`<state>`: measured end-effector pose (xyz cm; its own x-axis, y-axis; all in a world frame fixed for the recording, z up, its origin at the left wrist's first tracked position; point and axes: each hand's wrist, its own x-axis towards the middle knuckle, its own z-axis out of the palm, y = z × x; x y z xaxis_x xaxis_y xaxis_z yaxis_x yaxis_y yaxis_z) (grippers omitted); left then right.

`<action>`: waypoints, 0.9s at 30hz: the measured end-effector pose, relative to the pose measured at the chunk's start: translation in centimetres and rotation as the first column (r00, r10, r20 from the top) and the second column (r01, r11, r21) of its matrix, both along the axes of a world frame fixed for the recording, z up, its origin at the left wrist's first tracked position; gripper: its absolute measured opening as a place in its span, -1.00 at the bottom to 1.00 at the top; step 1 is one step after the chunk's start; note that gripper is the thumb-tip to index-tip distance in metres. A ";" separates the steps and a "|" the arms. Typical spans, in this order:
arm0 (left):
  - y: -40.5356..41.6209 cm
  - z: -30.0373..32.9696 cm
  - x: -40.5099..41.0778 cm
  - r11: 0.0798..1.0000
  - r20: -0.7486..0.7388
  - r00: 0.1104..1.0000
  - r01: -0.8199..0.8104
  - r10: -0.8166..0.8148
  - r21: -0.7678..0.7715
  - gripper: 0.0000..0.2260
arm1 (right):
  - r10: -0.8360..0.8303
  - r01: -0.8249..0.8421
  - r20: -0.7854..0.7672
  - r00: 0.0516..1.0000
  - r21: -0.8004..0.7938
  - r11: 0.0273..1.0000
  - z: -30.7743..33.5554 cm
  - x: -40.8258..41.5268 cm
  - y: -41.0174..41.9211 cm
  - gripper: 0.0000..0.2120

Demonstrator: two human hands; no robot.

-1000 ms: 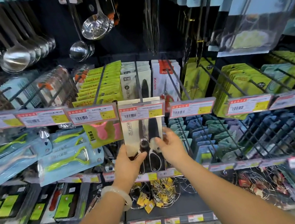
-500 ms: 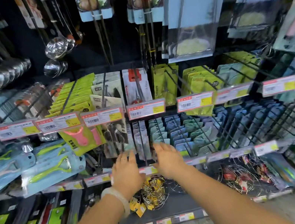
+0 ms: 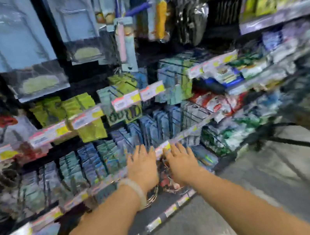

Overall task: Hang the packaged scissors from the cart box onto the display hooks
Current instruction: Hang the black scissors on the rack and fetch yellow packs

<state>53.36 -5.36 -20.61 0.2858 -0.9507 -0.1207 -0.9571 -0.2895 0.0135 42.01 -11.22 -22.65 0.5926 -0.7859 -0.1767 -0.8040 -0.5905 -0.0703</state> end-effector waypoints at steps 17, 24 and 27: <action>-22.7 -1.3 -37.1 0.775 -0.059 0.781 0.624 -0.622 0.101 -0.30 | -0.642 0.642 0.019 0.767 -0.004 0.767 -1.0 -38.9 -14.4 -0.34; -36.4 0.1 -49.5 0.718 -0.118 0.723 0.690 -0.681 0.089 -0.31 | -0.744 0.744 -0.007 0.668 0.033 0.667 1.1 -51.5 -26.4 -0.37; -41.4 -0.2 -53.9 0.699 -0.158 0.701 0.711 -0.696 0.074 -0.37 | -0.789 0.788 0.019 0.615 0.029 0.615 1.5 -56.3 -30.3 -0.34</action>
